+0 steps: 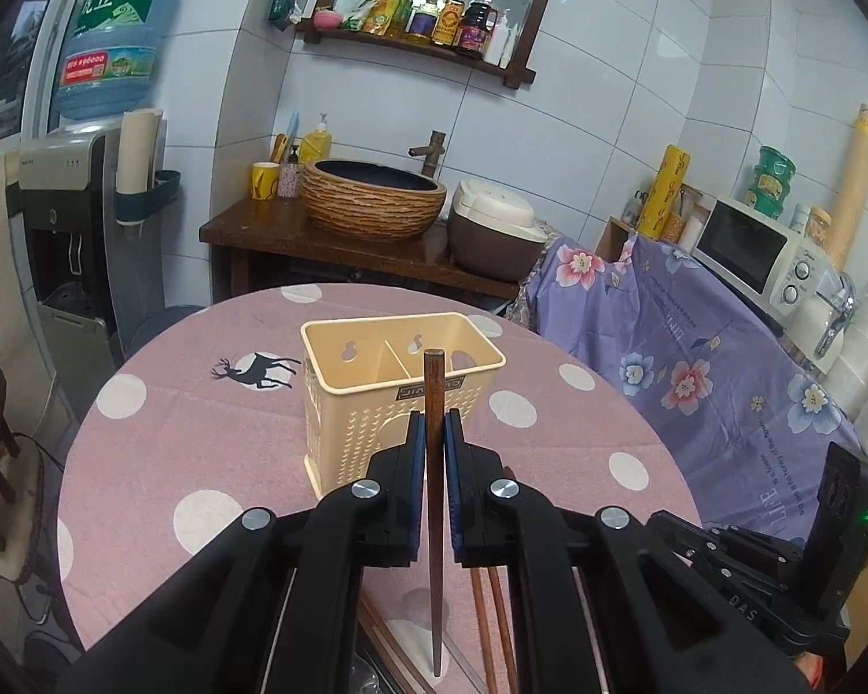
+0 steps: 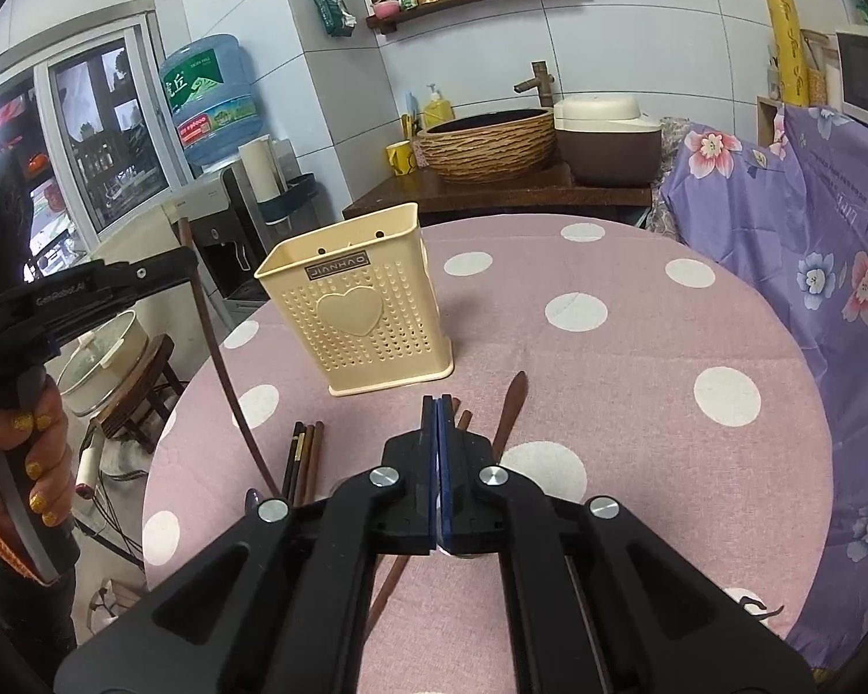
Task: Organize utensils
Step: 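Carry the chopstick in the left tool and spoon in the right tool toward the beige holder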
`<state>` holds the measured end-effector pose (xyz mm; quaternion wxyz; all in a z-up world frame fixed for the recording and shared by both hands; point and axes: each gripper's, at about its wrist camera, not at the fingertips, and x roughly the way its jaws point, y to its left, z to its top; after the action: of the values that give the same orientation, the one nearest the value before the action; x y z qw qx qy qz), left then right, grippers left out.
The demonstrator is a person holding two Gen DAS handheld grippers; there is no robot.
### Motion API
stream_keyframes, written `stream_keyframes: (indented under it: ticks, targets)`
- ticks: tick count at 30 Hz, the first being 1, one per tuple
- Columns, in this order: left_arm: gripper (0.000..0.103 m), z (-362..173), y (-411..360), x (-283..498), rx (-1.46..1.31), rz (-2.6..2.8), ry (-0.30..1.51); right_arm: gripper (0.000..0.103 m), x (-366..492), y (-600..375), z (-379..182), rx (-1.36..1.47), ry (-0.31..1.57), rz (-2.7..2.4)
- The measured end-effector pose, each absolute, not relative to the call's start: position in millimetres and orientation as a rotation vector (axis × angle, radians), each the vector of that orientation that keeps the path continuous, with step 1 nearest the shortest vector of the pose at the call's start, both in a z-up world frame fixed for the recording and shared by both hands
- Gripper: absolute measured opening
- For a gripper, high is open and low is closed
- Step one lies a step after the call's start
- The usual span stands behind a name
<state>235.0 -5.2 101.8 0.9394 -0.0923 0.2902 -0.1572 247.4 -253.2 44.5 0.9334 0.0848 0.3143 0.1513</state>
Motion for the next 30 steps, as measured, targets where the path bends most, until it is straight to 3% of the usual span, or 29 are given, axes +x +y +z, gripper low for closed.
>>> stream_keyframes:
  ticks: [3, 5, 6, 7, 13, 17, 22, 30]
  targets:
    - [0.008, 98.2, -2.7, 236.9, -0.202, -0.325, 0.604, 0.005, 268.3, -254.6, 31.5, 0.168, 0.683, 0.272]
    - [0.008, 98.0, -1.9, 237.3, -0.208, -0.329, 0.606, 0.03, 285.6, -260.8, 20.9, 0.192, 0.712, 0.237]
    - [0.008, 98.4, -2.1, 236.9, -0.207, -0.329, 0.604, 0.056, 297.7, -263.0, 13.1, 0.206, 0.739, 0.22]
    - [0.008, 98.8, -2.2, 236.5, -0.205, -0.33, 0.602, 0.059, 305.8, -263.9, 6.3, 0.212, 0.755, 0.205]
    - [0.008, 102.0, -7.0, 234.9, -0.189, -0.339, 0.588, 0.039, 357.1, -249.0, -29.7, 0.212, 0.88, 0.139]
    - [0.008, 101.4, -8.3, 234.7, -0.187, -0.342, 0.585, 0.038, 381.2, -234.5, -47.4, 0.179, 0.926, 0.096]
    - [0.008, 98.8, -8.3, 235.8, -0.184, -0.343, 0.59, 0.027, 397.9, -223.0, -63.3, 0.139, 0.984, 0.056]
    - [0.008, 96.2, -5.3, 237.8, -0.192, -0.338, 0.595, 0.026, 410.3, -214.3, -67.9, 0.108, 0.993, 0.047]
